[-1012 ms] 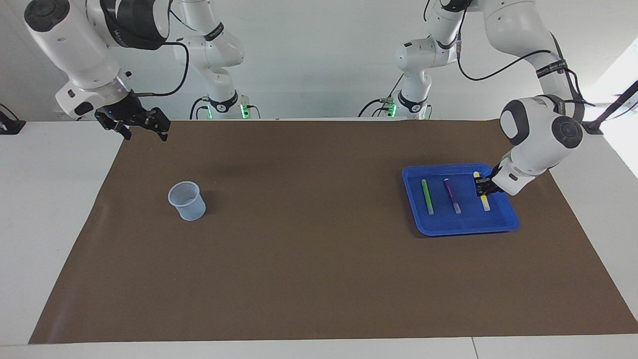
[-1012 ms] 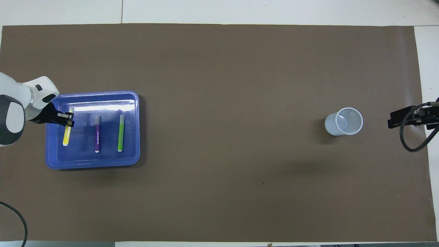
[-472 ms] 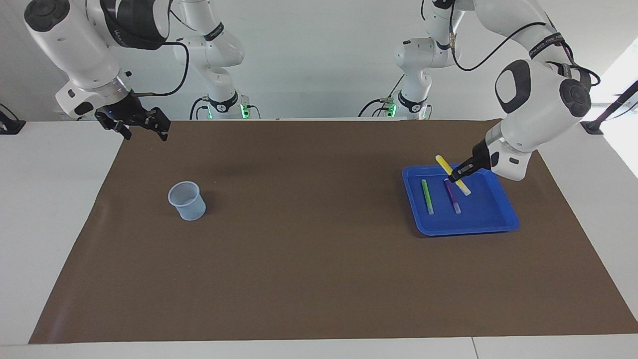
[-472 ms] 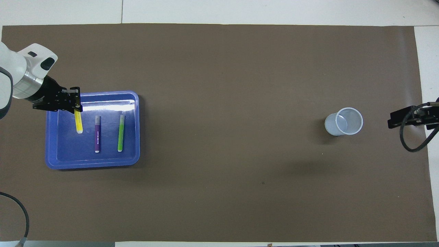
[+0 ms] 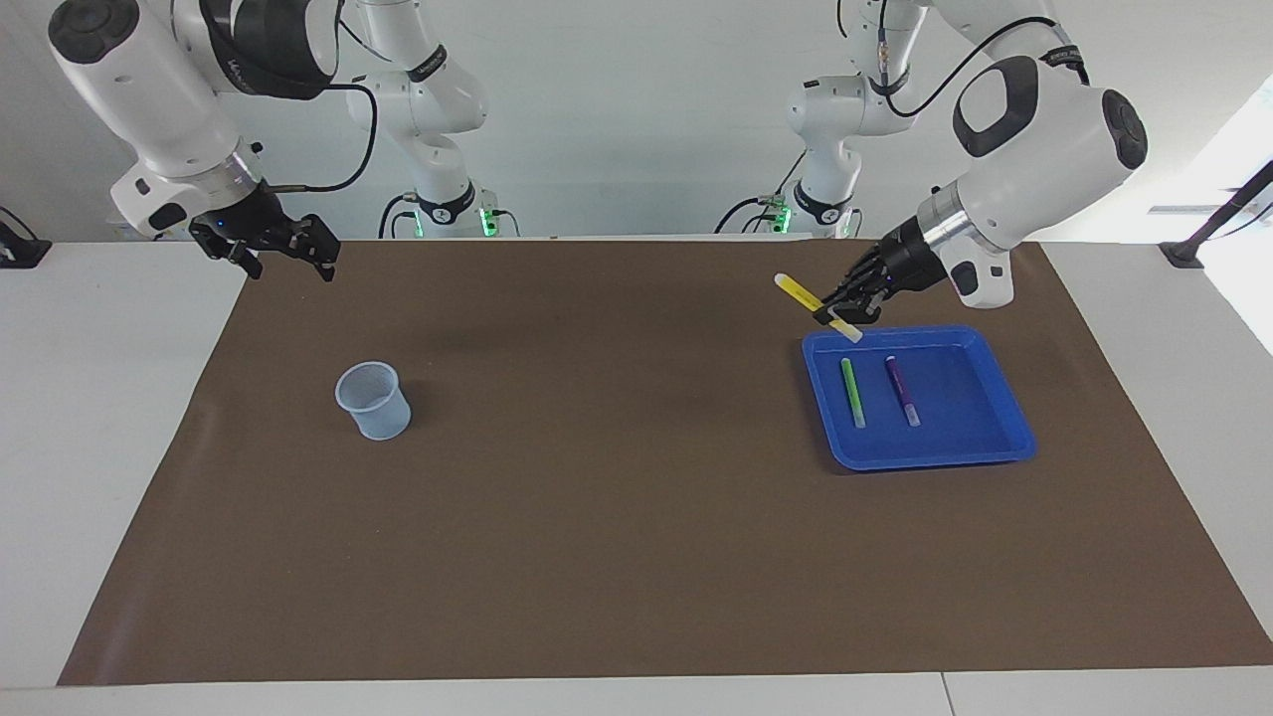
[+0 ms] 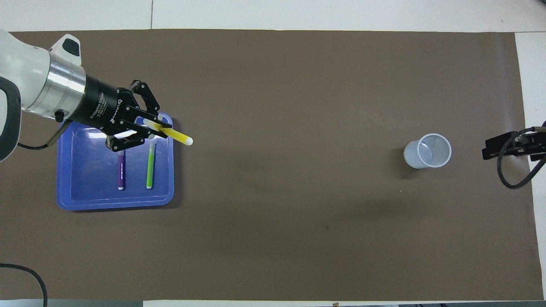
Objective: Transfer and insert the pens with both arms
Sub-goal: 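Lift the yellow pen with the left gripper while the right gripper approaches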
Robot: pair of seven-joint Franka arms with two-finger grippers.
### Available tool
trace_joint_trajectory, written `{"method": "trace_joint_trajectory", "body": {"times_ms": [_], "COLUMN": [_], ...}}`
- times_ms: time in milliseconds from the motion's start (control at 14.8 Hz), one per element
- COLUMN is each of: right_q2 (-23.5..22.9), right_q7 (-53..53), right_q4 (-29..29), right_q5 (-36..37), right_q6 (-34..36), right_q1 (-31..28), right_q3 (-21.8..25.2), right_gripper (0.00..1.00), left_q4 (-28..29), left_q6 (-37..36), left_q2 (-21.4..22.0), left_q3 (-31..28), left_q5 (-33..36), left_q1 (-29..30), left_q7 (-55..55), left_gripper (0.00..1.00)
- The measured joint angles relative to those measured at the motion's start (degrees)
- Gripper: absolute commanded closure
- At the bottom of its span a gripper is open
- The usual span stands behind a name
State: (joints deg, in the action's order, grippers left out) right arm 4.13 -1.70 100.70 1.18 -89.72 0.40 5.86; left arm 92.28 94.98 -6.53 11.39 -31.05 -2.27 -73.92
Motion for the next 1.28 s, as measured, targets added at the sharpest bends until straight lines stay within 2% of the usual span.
{"method": "trace_joint_trajectory", "body": {"times_ms": [270,540,742,945,1147,1282], "right_q2": [0.0,0.0,0.0,0.0,0.0,0.0], "right_q7": [0.0,0.0,0.0,-1.0,-1.9,-1.8], "right_q4": [0.0,0.0,0.0,-0.1,-0.1,-0.1], "right_q5": [0.0,0.0,0.0,-1.2,-13.7,-19.5], "right_q6": [0.0,0.0,-0.3,-1.3,-1.5,-2.6], "right_q1": [0.0,0.0,0.0,2.2,5.1,5.5], "right_q3": [0.0,0.0,0.0,-0.7,-1.7,-1.8], "right_gripper": [0.00,0.00,0.00,0.00,0.00,0.00], "left_q4": [3.1,11.2,16.3,18.8,19.5,19.9], "left_q6": [4.9,16.5,22.5,25.7,28.4,30.1], "left_q2": [0.7,3.7,6.1,7.6,7.9,7.9], "left_q3": [1.3,1.5,1.6,1.5,1.5,1.6], "left_q5": [-7.6,-13.3,-19.8,-22.6,-23.0,-24.2], "left_q1": [-3.5,-11.2,-14.4,-15.6,-17.6,-18.5], "left_q7": [-13.3,-22.4,-24.7,-26.4,-27.8,-27.8], "left_gripper": [1.00,1.00,1.00,1.00,1.00,1.00]}}
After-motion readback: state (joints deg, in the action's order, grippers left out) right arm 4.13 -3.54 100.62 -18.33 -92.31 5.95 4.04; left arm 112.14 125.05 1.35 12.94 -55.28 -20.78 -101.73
